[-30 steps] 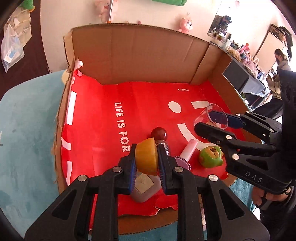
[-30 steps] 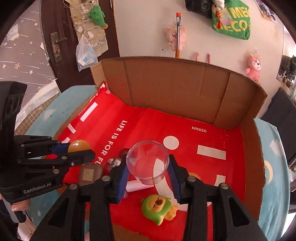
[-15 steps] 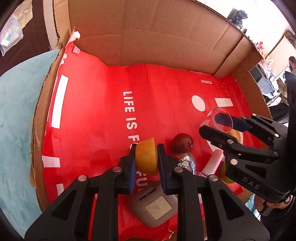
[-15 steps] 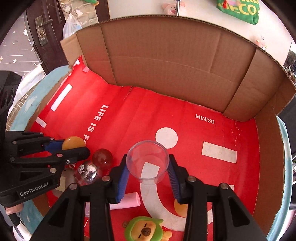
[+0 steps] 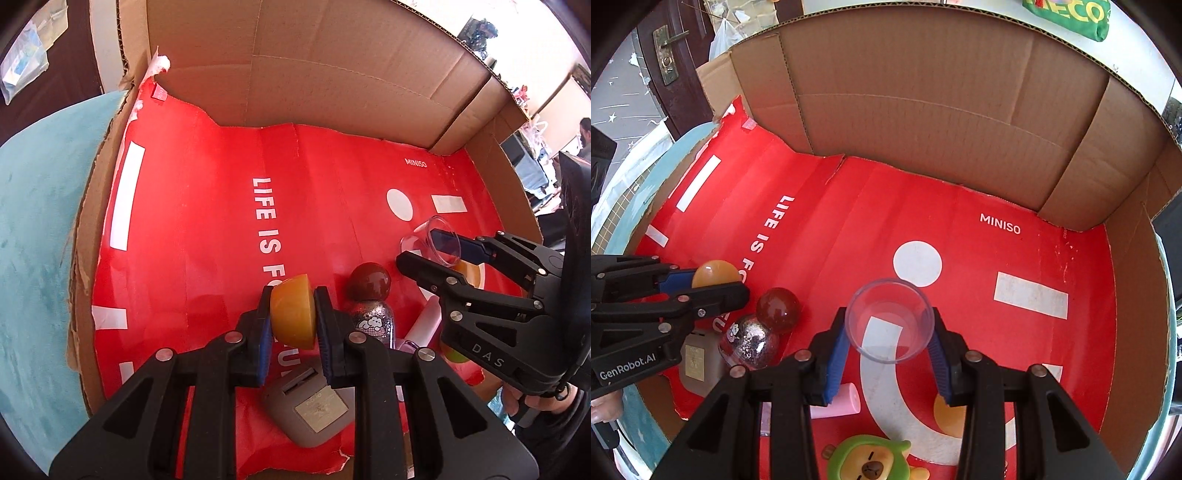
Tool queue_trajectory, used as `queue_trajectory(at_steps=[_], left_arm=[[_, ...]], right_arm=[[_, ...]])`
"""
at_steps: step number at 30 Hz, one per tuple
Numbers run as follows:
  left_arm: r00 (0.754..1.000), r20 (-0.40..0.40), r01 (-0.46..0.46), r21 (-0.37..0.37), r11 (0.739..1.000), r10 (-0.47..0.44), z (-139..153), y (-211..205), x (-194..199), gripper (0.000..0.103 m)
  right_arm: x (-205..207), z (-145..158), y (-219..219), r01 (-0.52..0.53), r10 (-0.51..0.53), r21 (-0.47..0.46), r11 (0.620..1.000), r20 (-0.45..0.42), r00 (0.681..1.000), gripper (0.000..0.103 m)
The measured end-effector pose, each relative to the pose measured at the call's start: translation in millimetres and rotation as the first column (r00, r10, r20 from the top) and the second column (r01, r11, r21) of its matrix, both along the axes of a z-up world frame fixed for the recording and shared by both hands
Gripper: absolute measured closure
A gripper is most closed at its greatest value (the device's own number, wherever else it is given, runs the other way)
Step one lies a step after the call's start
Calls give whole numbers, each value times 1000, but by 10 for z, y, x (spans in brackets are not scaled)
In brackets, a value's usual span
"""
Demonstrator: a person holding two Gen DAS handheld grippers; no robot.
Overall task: Organize rigid objects
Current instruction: 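Set both items down in the box and open both tools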
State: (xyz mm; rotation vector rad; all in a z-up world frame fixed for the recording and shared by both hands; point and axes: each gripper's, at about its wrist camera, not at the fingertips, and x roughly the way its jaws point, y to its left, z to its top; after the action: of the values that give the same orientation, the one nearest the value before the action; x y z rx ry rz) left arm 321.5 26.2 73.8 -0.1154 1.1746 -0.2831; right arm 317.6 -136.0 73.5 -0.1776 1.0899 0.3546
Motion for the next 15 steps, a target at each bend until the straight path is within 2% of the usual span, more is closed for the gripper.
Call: queue_trajectory(at_steps=[15], left_arm=[[1000, 3, -12, 14, 1000, 12, -11, 48, -9, 82]], right_arm=[[5, 5, -6, -1, 1, -2, 1000, 1, 1000, 59]])
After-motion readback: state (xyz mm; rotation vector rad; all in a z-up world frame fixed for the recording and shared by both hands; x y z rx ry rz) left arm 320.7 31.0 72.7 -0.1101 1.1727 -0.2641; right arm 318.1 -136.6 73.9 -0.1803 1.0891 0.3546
